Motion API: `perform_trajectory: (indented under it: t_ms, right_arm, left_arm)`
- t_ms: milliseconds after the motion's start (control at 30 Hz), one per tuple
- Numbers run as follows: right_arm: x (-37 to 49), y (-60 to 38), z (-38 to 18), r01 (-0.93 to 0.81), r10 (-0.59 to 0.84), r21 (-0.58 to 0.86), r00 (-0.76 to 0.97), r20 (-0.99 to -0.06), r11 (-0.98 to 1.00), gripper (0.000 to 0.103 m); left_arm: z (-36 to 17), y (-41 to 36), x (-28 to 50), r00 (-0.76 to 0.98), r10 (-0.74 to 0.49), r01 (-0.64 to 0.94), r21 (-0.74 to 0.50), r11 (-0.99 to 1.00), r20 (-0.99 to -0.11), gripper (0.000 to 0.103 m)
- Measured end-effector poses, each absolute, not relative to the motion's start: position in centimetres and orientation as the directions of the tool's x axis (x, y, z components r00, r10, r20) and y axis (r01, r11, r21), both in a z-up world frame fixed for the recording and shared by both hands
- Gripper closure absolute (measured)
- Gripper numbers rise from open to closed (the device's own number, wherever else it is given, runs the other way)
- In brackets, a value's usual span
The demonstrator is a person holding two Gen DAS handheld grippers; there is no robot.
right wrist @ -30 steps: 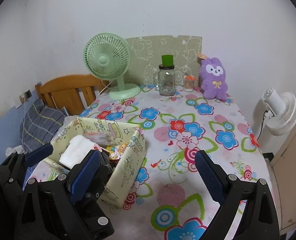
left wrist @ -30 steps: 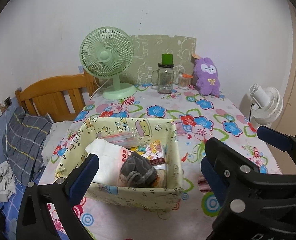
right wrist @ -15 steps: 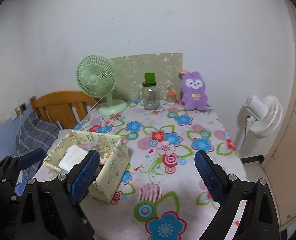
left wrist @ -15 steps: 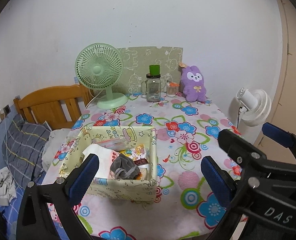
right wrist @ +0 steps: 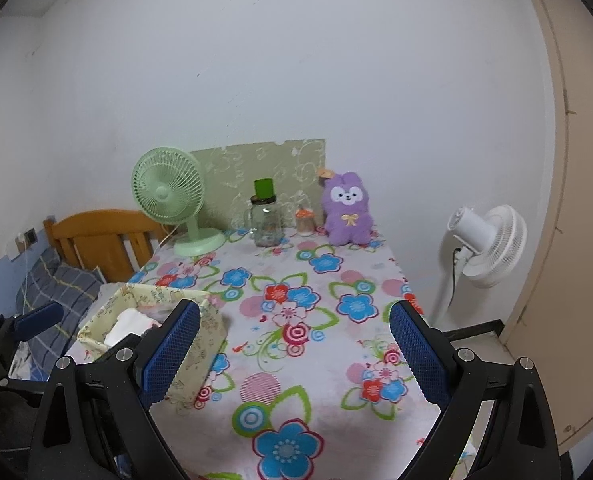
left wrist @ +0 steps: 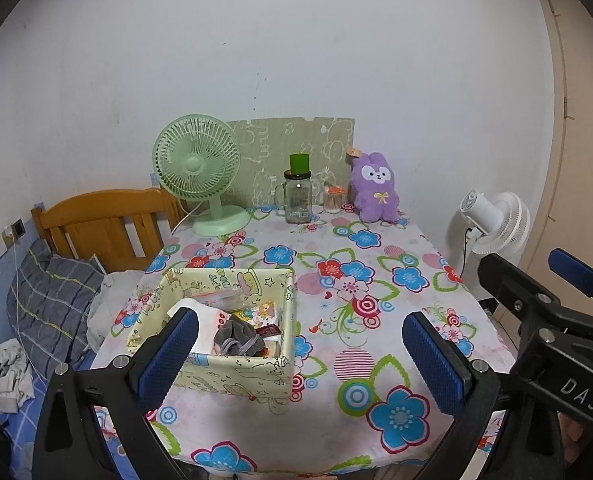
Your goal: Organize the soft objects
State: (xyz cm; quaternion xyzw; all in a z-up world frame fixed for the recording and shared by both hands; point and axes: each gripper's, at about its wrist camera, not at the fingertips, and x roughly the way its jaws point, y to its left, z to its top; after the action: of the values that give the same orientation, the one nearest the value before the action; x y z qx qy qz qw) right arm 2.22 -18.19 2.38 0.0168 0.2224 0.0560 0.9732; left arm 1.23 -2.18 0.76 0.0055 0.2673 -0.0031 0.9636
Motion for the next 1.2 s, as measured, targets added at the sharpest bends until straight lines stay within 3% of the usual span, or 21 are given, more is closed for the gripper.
perform_trajectory:
  t_ms: [1200]
  right_arm:
    - [-0.1,-20.3,2.9,-0.065,0.094,0.084,0.907,-0.412,0.994,0.005]
  left_arm:
    - [1.7,-3.5,-0.9,0.871,0.007,0.010,0.033,0.999,-0.491,0.000]
